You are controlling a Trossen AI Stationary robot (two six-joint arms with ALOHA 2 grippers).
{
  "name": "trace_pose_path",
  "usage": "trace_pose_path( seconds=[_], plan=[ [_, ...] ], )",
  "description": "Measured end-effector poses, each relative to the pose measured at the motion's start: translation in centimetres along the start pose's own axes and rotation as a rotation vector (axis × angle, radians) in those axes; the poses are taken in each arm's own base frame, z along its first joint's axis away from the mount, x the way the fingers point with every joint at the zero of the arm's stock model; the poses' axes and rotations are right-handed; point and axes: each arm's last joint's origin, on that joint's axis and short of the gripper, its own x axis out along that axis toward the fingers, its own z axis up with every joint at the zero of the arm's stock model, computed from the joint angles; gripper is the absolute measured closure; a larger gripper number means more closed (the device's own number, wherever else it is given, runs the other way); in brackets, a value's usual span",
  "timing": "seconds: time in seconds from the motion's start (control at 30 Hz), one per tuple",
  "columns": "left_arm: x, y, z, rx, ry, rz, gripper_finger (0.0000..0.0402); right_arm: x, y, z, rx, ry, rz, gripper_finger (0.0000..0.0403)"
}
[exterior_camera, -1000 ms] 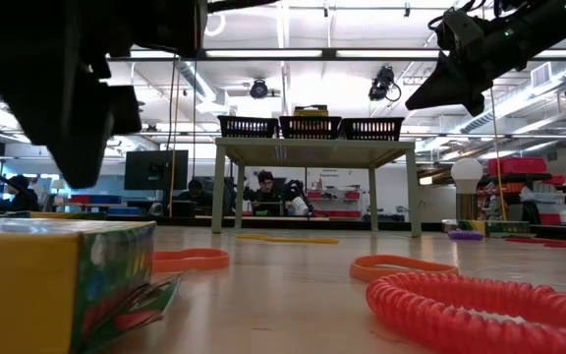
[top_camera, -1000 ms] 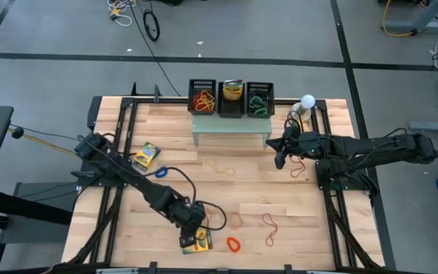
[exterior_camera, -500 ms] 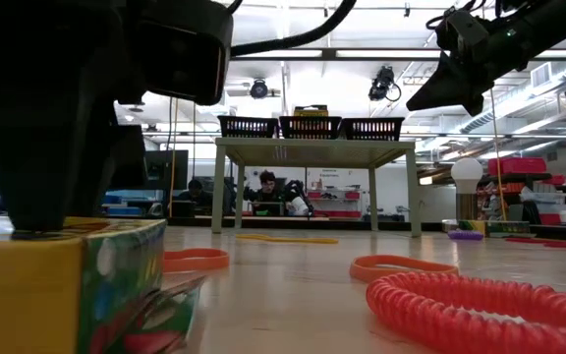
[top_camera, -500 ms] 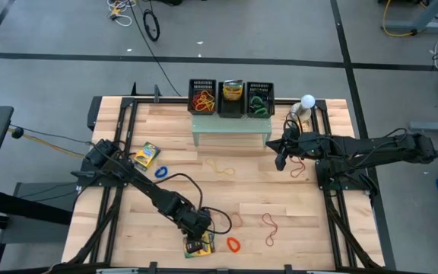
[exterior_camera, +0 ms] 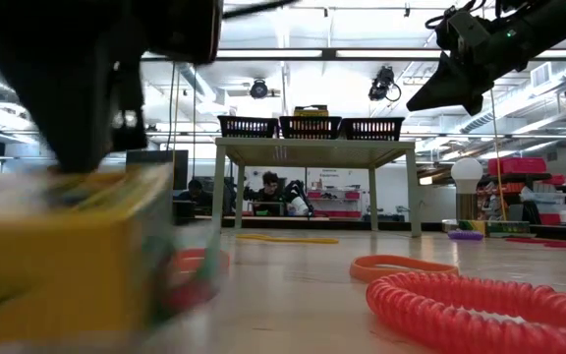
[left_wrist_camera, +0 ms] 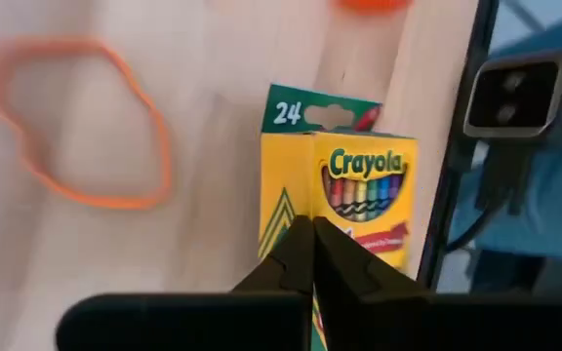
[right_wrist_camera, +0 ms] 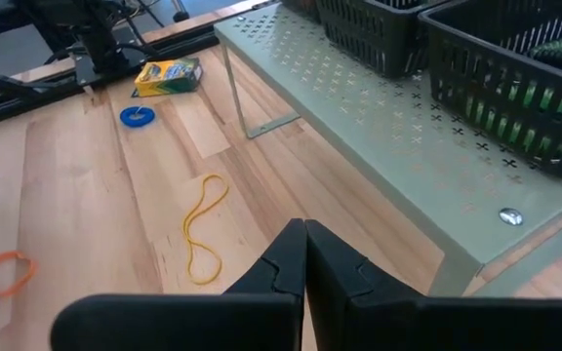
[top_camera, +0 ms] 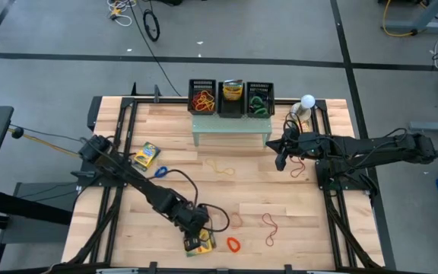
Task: Pick & Place Office Desk Supplies
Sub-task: Put the crayon box on the middle black bin on the shelf, then put the crayon on the middle bin on the shelf, then put the crayon box on the middle black bin on the shelf
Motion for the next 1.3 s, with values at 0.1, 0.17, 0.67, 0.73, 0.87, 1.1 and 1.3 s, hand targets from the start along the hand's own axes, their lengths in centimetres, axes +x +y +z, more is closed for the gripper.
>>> trace_pose_path(
  seconds=[0.1,0.17,0.67,0.73,0.87,1.1,1.3],
  plan=[
    [-1.6,-0.1,0.3,0.0,-0.065,0.04,0.0399,0.0,0.0,0.0,0.0,0.0,0.0,0.0396],
    [-2.8,-0.2,0.5,0.0,-0.114,0.067,0.0399,0.0,0.0,0.0,0.001,-0.001,0.001,0.0396],
    [-7.8,0.7,2.6,0.037,-0.351,0.187,0.04,0.0,0.1,0.1,0.109,0.002,0.034,0.0396],
    [-7.6,0.8,2.2,0.047,-0.306,0.192,0.0399,0.2,0.3,-0.1,0.176,0.039,0.087,0.0396],
    [-7.3,0.6,1.2,0.079,-0.247,0.215,0.0399,1.5,1.4,-1.2,0.259,0.181,0.186,0.0376],
    [-5.3,2.4,-1.9,0.045,-0.286,0.026,0.04,4.3,4.5,-3.9,0.304,0.376,0.234,0.0313],
    [-6.0,5.1,-4.1,0.024,-0.351,-0.082,0.0386,5.7,9.9,-3.5,0.377,0.448,0.247,0.0275]
  ],
)
